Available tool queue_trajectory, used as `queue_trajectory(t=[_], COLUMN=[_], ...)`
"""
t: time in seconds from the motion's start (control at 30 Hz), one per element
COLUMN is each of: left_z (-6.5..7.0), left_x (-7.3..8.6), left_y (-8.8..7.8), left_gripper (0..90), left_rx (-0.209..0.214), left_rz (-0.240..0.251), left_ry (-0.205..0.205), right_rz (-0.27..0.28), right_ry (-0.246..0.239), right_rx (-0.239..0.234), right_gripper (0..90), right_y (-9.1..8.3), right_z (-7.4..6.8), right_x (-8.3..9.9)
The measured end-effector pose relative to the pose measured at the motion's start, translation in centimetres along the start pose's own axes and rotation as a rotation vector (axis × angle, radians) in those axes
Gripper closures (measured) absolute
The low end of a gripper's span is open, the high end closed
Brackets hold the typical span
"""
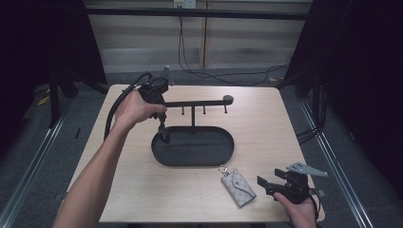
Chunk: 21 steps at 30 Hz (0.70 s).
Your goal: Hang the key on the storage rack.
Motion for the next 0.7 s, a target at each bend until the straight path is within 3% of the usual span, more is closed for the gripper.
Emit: queue_trajectory(t=[0.2,0.33,0.43,0.7], left_z=[-0.15,-0.45,-0.72,-0.93], left_x=[-0.07,0.05,0.24,0.62], left_y=[0.19,0.24,0.41,-0.01], left_gripper=[69.7,60.6,50.4,38.0], left_rx=[0.014,0.005,0.024,0.063], left_rz=[0.013,0.025,0.035,0.065], left_ry=[-0.022,-0.046,-0.064,-0.06], right_rz=[-0.004,-0.005,-0.004,-0.007], right_ry=[-0.001,-0.004,-0.004,-0.001], right_rx=[-0.001,-0.003,-0.003,-0.002], right_gripper=[17.5,17.5,17.5,17.5], right_y=[0.0,0.02,0.03,0.17], right_z=[-0.1,-0.15,-0.13,-0.11], right_x=[0.04,0.04,0.04,0.01])
Point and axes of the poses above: each handheld gripper's, and its own axes: y roughly forward along the jaws, x roughly out of its underside, z roughly to its right, the point moved 9 cm from there along y, roughly forward along the jaws, and after that the axes turned 10 degrees about x, right-handed, at the moved point
